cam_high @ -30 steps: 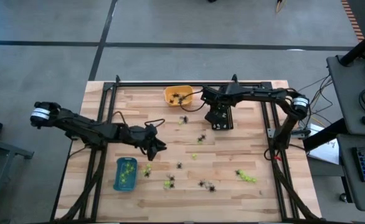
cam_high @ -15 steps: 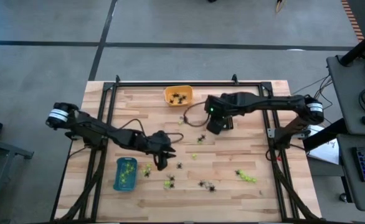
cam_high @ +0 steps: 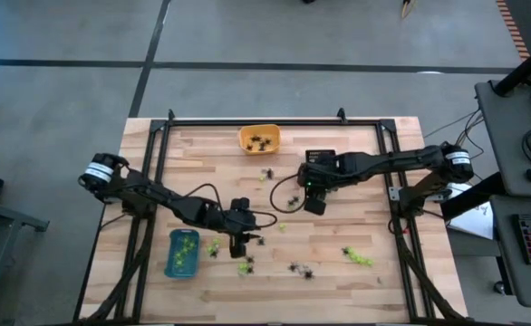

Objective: Sort Halloween decoration
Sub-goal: Put the black spider toy into the yellow bin

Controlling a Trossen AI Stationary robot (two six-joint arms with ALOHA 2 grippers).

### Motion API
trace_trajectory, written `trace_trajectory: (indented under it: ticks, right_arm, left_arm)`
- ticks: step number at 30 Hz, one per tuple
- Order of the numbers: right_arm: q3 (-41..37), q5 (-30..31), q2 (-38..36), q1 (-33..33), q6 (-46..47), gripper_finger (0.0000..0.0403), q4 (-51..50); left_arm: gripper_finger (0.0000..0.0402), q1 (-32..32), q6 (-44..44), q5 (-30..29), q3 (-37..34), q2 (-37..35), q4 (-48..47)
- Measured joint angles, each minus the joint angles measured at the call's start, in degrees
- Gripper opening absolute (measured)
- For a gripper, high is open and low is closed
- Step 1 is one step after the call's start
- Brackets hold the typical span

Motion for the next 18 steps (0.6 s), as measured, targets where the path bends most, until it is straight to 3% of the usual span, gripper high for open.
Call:
trace_trajectory:
  ticks: [5,12,14,18]
  right_arm:
    - [-0.31,0.05,0.33,1.6,4.46,0.0118,0.18]
    - [-0.39,0.06,0.33,4.56,8.16,0.0119,3.88]
    - [-0.83,0.14,0.33,5.65,8.68,0.0118,5.77]
    - [-1.53,0.07,0.33,7.82,9.15,0.0114,9.22]
  left_arm:
    - [0.0107,-0.71,-2.13,0.06,-0.11,-0.32,-2.53]
    - [0.0132,-1.2,-13.01,0.26,6.04,-2.09,-27.45]
    - [0.0137,-1.68,-12.79,-0.09,6.38,-2.09,-27.51]
    - [0.0145,-3.84,-5.13,-0.26,4.88,-2.09,-17.38]
